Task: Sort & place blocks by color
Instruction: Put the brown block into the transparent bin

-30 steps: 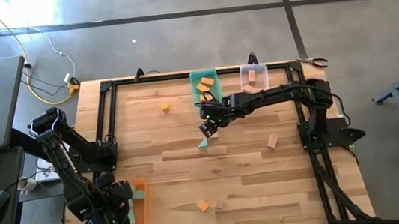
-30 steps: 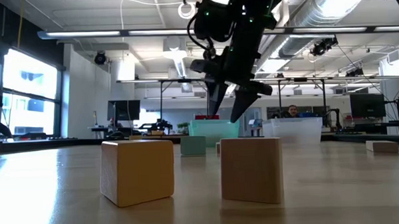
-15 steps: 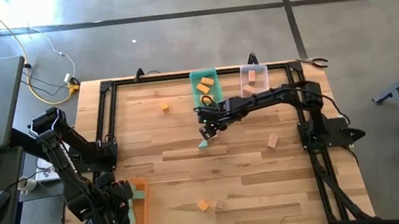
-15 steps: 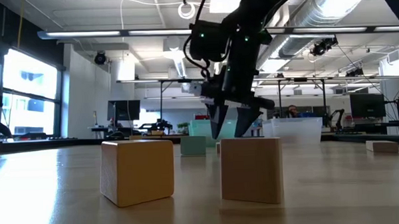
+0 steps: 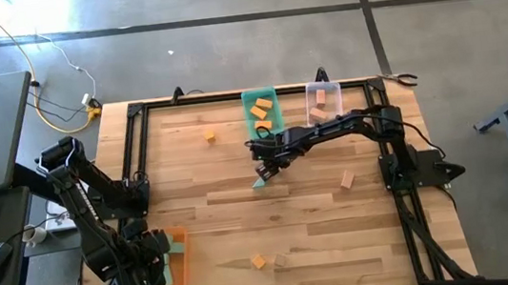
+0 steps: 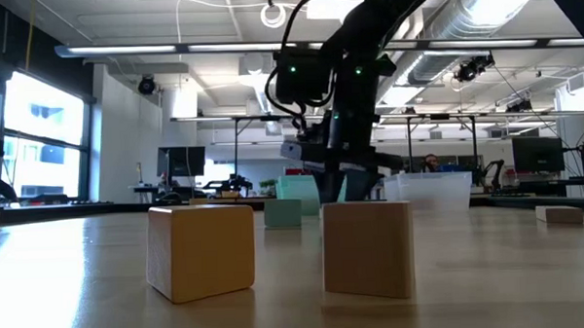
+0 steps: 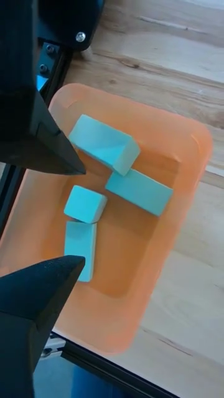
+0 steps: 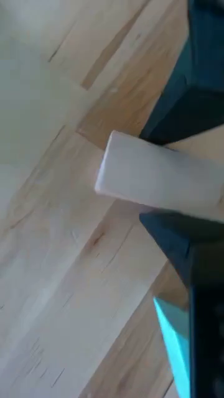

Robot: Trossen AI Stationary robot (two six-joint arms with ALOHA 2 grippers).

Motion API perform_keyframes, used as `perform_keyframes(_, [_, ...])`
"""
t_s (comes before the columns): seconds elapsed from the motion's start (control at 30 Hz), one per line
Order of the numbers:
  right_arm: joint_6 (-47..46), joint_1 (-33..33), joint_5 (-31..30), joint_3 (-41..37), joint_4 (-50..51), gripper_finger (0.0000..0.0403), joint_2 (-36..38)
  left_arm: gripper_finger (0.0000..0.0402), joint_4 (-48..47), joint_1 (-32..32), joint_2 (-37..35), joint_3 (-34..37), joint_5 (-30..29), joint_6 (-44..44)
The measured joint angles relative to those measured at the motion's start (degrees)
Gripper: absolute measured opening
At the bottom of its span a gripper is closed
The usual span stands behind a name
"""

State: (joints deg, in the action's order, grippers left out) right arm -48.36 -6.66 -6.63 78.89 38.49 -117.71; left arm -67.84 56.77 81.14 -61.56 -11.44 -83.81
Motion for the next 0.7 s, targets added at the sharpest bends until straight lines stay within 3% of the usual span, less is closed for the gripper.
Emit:
perform_keyframes(0.17, [5.2,0.1,0.3,0.0,0.3,0.0095,0.0,0.0211,0.0,0.0,0.0,0.0,-1.3,0.0])
perform_keyframes(0.5, [14.4,0.5,0.8,-0.4,1.4,0.0095,3.5,0.0211,-0.1,-0.2,0.0,0.0,-8.8,0.0])
perform_keyframes(0.7, [17.4,0.8,-1.9,-0.4,3.0,0.0095,8.3,0.0211,-0.2,-1.2,0.0,0.0,-15.9,3.4])
